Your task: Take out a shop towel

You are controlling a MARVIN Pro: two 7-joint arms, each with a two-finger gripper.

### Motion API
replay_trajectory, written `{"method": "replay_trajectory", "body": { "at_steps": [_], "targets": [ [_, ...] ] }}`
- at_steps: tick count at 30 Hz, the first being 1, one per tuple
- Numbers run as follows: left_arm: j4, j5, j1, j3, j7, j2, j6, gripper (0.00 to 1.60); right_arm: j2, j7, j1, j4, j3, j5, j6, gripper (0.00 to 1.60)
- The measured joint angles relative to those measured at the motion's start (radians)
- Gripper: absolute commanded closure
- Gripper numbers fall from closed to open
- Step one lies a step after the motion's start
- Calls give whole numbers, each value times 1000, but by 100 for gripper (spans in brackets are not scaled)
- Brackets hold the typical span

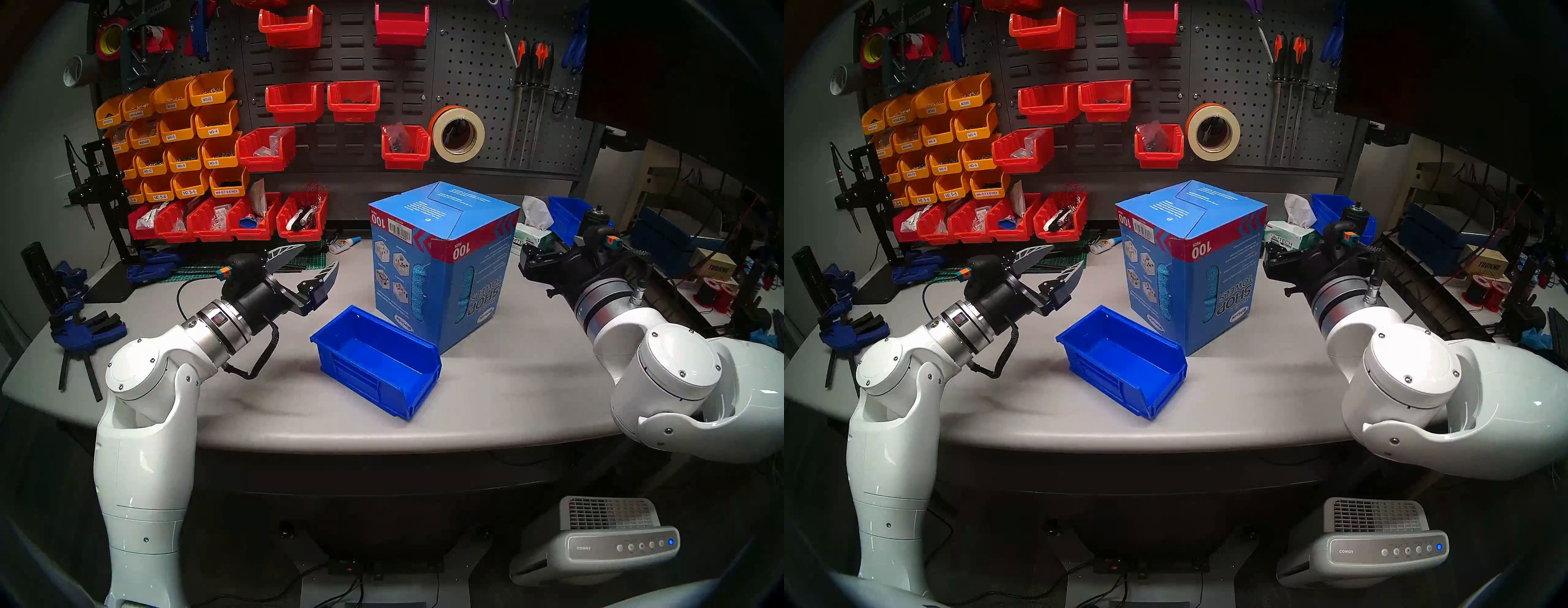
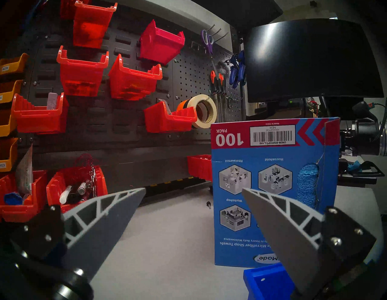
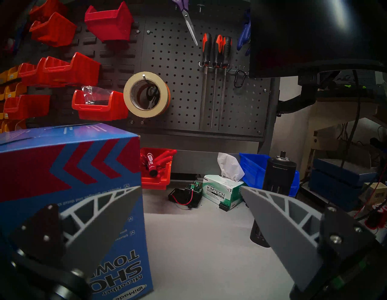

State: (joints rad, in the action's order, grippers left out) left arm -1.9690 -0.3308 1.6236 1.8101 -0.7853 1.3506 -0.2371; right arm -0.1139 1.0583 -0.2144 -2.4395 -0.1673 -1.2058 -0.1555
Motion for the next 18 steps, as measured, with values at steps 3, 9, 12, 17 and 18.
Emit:
{"method": "replay_trajectory", "body": {
  "at_steps": [3, 9, 12, 17, 18],
  "targets": [
    [15, -1, -27, -12, -16, -16, -18, 0, 1, -15, 9, 0, 9, -7, 0, 0],
    [30, -2, -61, -29, -36, -33, -41, 0, 2, -17, 21, -1, 21, -21, 6, 0],
    [34, -3, -75, -37, -43, -38, -52, 0, 2, -9, 25, -1, 22, -32, 16, 0],
    [36, -8, -91, -45, -54, -43, -70, 0, 3, 0, 27, -1, 22, -55, 28, 0],
    [36, -9, -93, -45, -56, -44, -73, 0, 3, 1, 27, -1, 21, -60, 30, 0]
  ]
}}
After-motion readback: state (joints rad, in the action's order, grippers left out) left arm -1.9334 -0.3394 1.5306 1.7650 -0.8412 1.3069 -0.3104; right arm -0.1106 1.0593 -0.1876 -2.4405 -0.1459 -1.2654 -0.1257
